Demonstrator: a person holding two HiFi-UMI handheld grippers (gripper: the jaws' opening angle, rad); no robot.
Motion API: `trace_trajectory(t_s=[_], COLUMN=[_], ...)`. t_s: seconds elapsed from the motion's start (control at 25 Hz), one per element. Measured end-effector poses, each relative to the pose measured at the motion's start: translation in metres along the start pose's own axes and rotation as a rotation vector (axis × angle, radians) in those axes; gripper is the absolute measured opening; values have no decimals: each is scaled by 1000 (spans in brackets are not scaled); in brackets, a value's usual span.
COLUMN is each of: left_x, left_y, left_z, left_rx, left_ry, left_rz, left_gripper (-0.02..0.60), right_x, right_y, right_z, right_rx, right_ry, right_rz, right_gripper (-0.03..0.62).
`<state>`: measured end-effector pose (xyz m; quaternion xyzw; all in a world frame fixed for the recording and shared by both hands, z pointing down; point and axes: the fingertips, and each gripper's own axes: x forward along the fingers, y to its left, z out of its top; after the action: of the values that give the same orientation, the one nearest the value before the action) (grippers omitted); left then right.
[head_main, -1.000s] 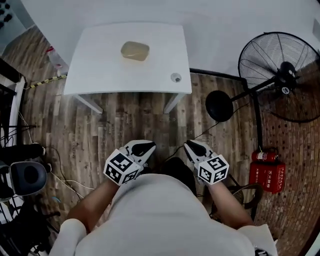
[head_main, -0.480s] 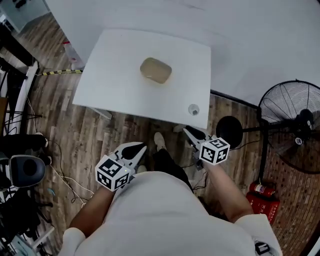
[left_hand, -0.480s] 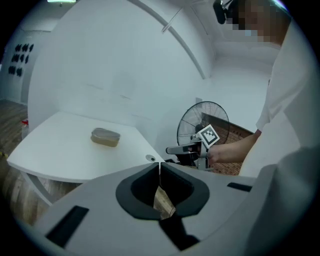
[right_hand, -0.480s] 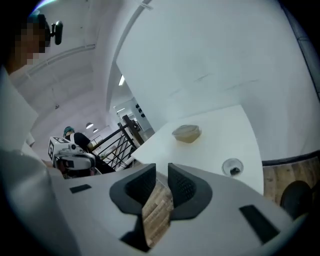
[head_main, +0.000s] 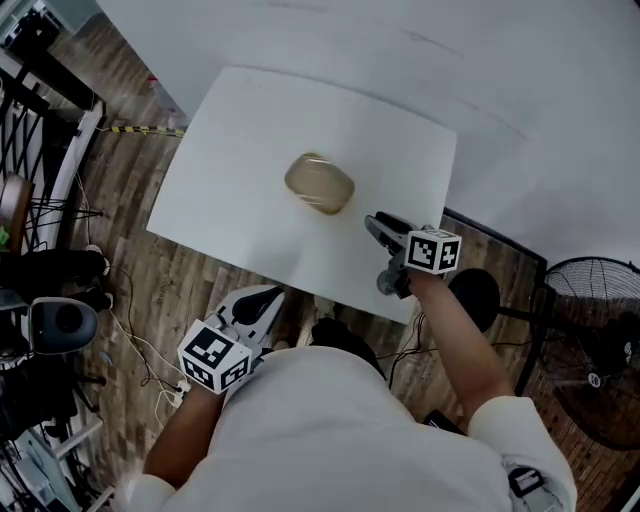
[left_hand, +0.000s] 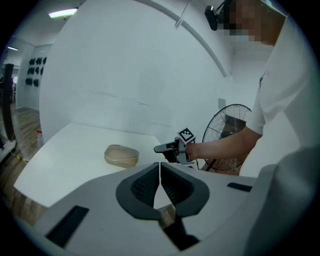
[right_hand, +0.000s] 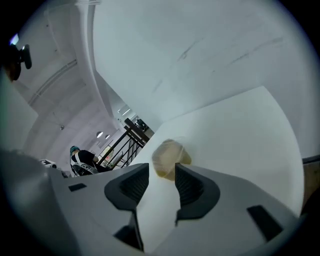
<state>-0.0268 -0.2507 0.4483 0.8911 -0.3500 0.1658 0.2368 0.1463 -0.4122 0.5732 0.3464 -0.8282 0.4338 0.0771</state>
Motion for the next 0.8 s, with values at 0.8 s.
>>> trace_trajectory(t_s=[0.8], left_x=[2], left_y=[68], left_z=[12], left_rx=[-142], left_ry=[7], left_rz=[219], left_gripper=[20], right_x=[138], right_y=[-53], right_z=[56], right_rx=[263], right_ry=[159], right_rz=[246], right_gripper=[151])
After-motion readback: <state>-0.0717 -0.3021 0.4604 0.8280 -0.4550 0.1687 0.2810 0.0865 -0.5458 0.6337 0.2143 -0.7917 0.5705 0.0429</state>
